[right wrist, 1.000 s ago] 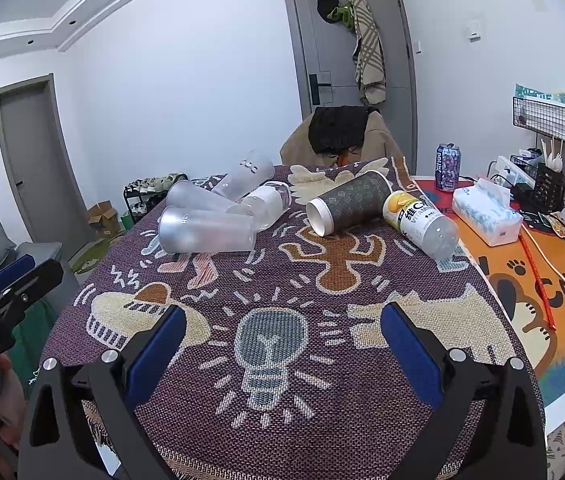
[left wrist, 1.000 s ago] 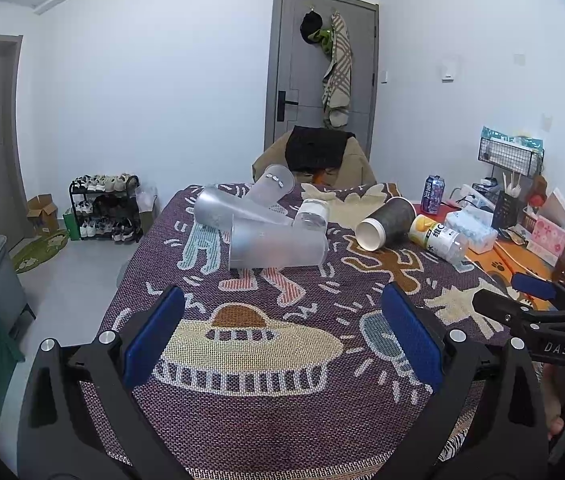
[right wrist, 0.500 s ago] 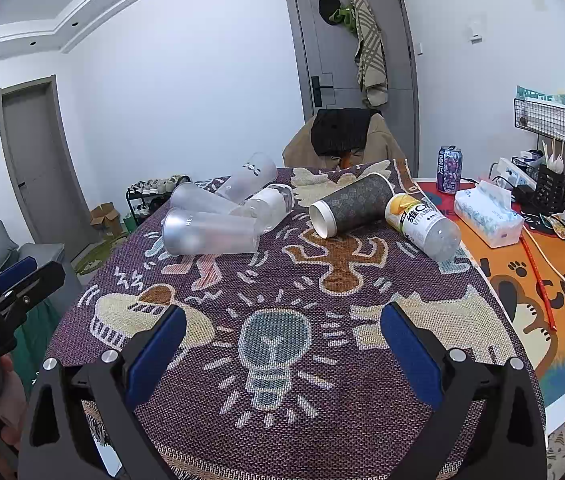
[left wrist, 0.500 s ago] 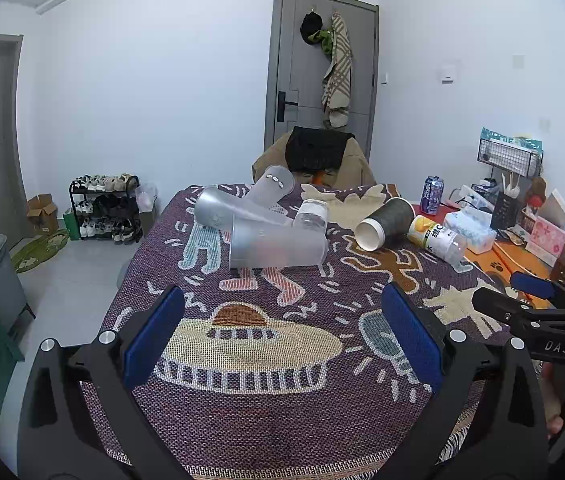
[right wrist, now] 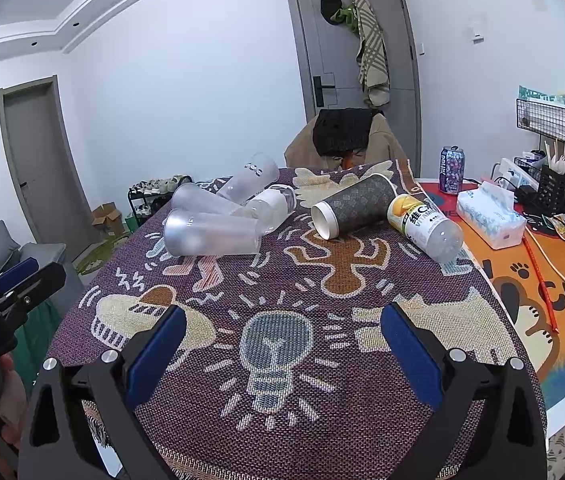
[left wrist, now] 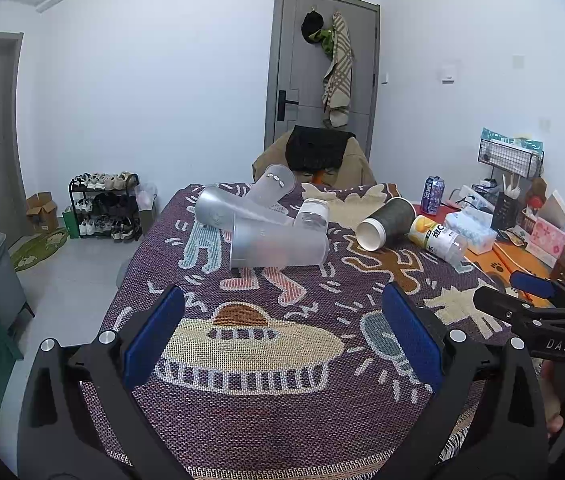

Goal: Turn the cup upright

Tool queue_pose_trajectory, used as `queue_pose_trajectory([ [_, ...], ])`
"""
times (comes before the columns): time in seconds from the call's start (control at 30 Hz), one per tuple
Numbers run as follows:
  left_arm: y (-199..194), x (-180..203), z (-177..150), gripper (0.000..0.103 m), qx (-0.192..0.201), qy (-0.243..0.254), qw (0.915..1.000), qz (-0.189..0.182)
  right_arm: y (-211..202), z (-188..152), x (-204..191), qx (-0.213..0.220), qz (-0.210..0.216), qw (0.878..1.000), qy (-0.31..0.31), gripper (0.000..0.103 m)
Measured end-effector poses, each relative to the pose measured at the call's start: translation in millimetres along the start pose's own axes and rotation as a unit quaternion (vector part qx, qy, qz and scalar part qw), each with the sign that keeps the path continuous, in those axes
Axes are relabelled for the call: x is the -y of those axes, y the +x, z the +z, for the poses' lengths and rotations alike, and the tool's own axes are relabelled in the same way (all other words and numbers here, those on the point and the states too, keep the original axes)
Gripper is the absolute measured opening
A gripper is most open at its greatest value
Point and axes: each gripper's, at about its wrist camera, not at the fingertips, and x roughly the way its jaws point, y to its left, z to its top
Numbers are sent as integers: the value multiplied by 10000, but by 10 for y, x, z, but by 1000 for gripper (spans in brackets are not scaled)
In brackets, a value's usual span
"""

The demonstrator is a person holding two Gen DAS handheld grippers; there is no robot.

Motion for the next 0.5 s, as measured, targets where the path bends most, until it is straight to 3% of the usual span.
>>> queue_pose_trajectory([
  [0.5, -8, 1, 3, 98, -10, -7, 10000, 17, 2, 11, -23, 16, 111, 9999, -60, 96],
])
